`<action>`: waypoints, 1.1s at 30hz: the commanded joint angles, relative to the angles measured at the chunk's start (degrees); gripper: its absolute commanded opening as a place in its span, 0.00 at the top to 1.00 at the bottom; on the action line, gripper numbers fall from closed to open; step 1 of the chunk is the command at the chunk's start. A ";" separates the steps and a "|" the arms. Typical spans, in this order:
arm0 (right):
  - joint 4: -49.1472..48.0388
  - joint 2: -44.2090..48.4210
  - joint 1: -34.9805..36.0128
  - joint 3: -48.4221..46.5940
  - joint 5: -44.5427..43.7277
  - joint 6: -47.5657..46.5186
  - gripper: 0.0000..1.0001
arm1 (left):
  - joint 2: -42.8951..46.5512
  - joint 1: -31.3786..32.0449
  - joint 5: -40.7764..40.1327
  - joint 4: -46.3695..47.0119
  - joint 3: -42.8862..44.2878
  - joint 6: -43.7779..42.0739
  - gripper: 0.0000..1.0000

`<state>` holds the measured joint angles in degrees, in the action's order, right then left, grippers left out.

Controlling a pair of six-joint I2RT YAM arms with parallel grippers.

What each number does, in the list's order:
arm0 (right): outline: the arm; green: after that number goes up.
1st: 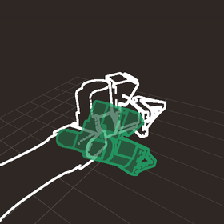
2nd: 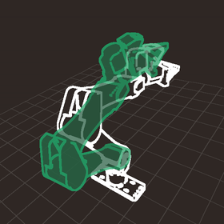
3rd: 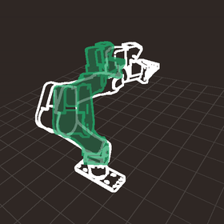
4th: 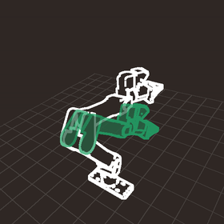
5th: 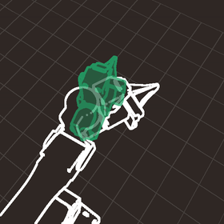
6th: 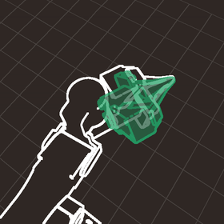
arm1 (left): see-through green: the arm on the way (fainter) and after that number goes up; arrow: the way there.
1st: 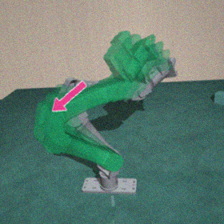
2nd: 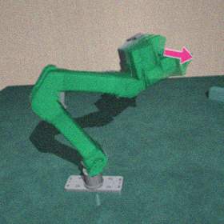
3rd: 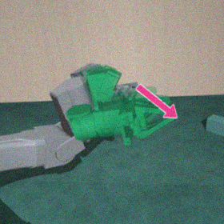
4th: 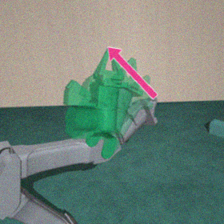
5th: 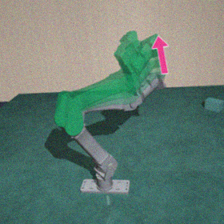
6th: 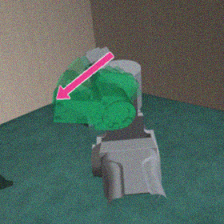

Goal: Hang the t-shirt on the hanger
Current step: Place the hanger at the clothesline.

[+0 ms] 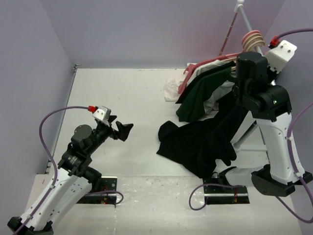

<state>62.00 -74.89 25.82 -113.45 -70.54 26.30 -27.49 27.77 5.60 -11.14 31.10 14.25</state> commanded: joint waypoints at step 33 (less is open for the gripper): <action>-34.78 7.24 -10.13 31.00 2.94 1.95 1.00 | -7.51 1.60 -2.57 1.84 -0.01 -3.42 0.00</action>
<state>31.42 -67.33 16.44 -83.70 -66.74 29.59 -34.09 29.08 4.20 -10.76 30.20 12.34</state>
